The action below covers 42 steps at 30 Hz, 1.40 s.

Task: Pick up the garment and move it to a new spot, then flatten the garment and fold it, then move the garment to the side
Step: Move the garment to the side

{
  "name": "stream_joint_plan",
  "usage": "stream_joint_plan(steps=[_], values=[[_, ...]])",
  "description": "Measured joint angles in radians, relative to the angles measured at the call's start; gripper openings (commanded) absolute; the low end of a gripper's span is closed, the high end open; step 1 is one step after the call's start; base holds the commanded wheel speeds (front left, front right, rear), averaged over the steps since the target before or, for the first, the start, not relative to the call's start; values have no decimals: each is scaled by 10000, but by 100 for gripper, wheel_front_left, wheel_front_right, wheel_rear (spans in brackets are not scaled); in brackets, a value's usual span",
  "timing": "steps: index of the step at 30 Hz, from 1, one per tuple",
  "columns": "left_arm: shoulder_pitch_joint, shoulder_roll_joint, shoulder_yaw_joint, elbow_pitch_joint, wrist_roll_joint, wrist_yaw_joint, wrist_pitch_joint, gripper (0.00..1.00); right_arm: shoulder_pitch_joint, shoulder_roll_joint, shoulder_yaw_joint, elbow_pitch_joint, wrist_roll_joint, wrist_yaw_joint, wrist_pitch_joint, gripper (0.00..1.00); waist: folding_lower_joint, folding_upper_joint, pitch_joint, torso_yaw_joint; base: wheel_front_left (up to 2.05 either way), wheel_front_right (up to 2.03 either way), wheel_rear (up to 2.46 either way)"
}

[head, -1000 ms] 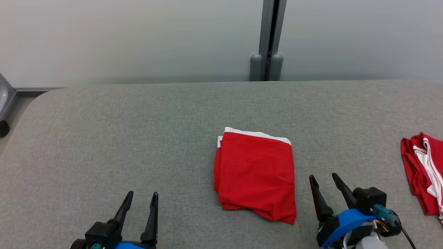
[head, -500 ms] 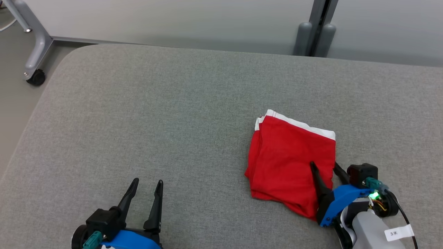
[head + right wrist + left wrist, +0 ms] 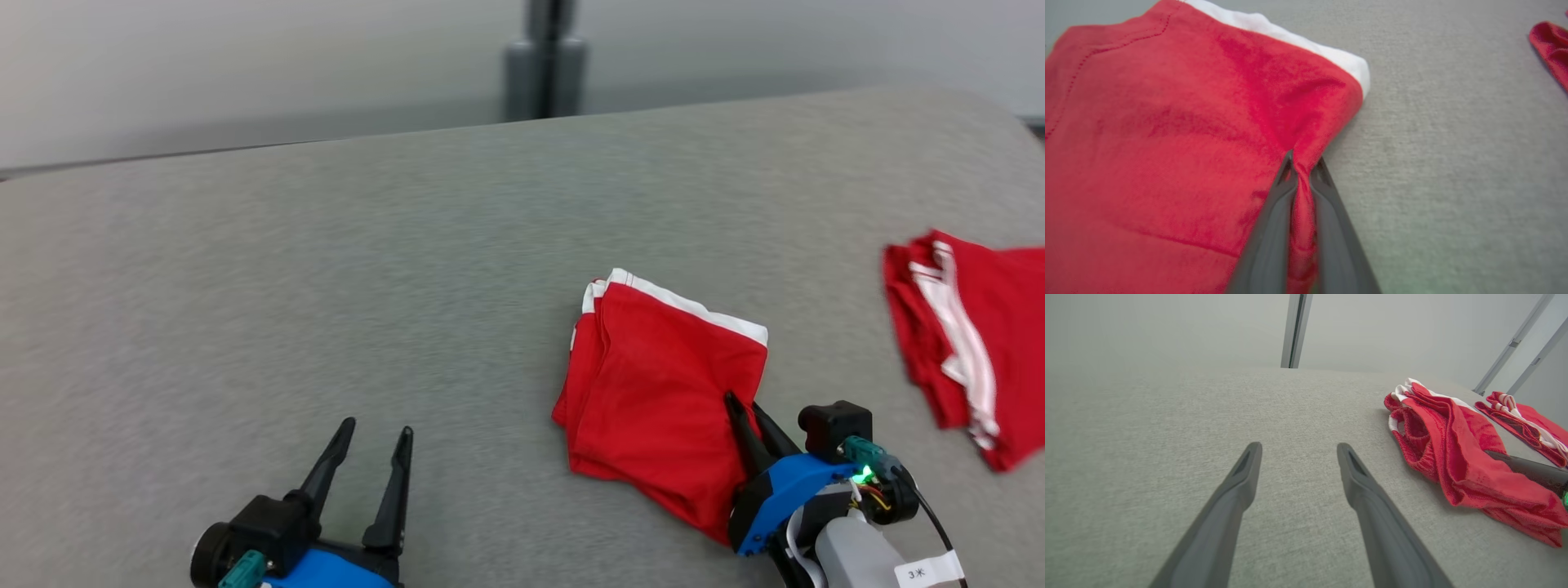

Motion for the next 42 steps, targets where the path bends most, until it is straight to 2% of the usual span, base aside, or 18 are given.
stream_joint_plan(steps=[8,12,16,22,28,32,37,38,42], values=[[-290,94,-882,-339,12,-2,0,100,565,-36,226,-604,111,-10,13,0,-1,0,23,-2200,0,0,0],[-323,174,-1156,-437,-21,0,0,100,747,-33,328,-869,222,-10,13,0,-1,0,-34,-2981,0,0,0],[-323,301,-1336,-445,-90,-2,0,100,774,-38,385,-1068,142,-10,15,0,-1,0,-62,-3467,0,0,0],[-321,554,-1386,-447,-180,-2,0,100,-74,-40,146,-1081,-913,-10,107,0,-2,0,159,-3406,0,0,0],[-309,949,-1367,-493,-320,-2,0,100,-1537,-96,-1377,-1542,-3651,-8,1325,0,-1,0,525,-2940,0,0,0],[-339,1112,-1348,-562,-433,-2,2,100,-1918,-863,-2439,-2257,-4968,-8,2362,0,-1,0,752,-2446,0,0,0],[-551,1246,-1333,-700,-543,0,0,100,-1952,-1923,-4042,-3561,-5733,-6,3714,0,-1,0,1135,-1745,0,0,0],[-576,1256,-1312,-698,-571,0,0,100,-1902,-2046,-4489,-3877,-5818,-8,4144,100,0,0,1268,-1580,0,0,0],[-673,1290,-1279,-700,-637,0,0,100,-1836,-1762,-5296,-4723,-5998,-8,4418,100,0,0,1482,-1388,0,0,0]])
